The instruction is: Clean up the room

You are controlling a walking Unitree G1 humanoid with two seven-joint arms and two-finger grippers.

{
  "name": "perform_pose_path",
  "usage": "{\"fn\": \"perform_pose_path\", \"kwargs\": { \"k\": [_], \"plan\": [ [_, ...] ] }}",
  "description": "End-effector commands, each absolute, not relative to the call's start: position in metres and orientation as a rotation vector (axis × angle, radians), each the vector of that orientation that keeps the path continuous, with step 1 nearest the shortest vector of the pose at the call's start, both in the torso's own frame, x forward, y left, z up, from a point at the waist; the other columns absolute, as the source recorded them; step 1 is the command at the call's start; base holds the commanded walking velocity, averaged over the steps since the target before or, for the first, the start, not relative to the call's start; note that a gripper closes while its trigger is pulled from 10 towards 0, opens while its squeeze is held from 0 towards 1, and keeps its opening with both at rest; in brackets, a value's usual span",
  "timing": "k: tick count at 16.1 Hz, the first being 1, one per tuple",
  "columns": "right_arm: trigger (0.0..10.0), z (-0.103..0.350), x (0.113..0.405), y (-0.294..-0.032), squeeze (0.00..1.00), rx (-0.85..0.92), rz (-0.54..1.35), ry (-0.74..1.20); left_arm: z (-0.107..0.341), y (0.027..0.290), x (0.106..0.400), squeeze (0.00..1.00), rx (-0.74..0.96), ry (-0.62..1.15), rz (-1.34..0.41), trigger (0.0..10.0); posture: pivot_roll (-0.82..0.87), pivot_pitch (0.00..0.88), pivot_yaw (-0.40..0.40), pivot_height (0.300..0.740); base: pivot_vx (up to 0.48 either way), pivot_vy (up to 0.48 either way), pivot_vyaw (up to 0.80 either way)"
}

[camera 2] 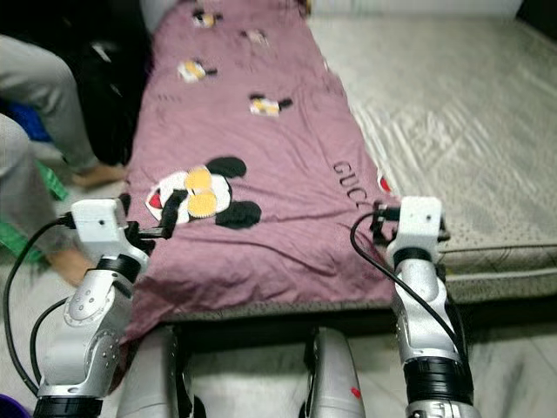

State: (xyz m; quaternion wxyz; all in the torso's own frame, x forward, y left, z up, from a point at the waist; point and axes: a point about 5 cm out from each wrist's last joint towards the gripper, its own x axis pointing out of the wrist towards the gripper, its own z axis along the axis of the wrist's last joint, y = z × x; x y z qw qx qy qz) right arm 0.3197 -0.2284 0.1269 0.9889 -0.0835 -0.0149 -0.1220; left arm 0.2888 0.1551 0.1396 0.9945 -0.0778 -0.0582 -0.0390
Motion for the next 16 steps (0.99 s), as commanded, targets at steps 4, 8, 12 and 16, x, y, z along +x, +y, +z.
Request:
{"fn": "perform_pose_path", "kwargs": {
  "k": [4,8,12,16],
  "plan": [
    [10.0,0.143,0.325,-0.214,0.0,-0.044,-0.224,-0.123,0.142,0.155,0.301,0.0,-0.151,-0.155,-0.085,10.0,-0.06,0.0,0.014,0.557,0.0,0.0,0.0],
    [10.0,0.142,0.329,-0.199,0.0,0.022,-0.196,-0.122,0.138,0.157,0.303,0.0,-0.151,-0.163,-0.076,10.0,-0.06,0.0,0.025,0.596,0.0,0.0,0.0],
    [10.0,0.146,0.335,-0.184,0.0,0.064,-0.139,-0.146,0.137,0.151,0.307,0.0,-0.15,-0.178,-0.089,10.0,-0.07,0.0,0.04,0.634,0.0,0.0,0.0],
    [10.0,0.148,0.338,-0.184,0.0,0.07,-0.146,-0.156,0.137,0.145,0.31,0.0,-0.151,-0.188,-0.109,10.0,-0.08,0.0,0.055,0.663,0.0,0.0,0.0]
  ]
}}
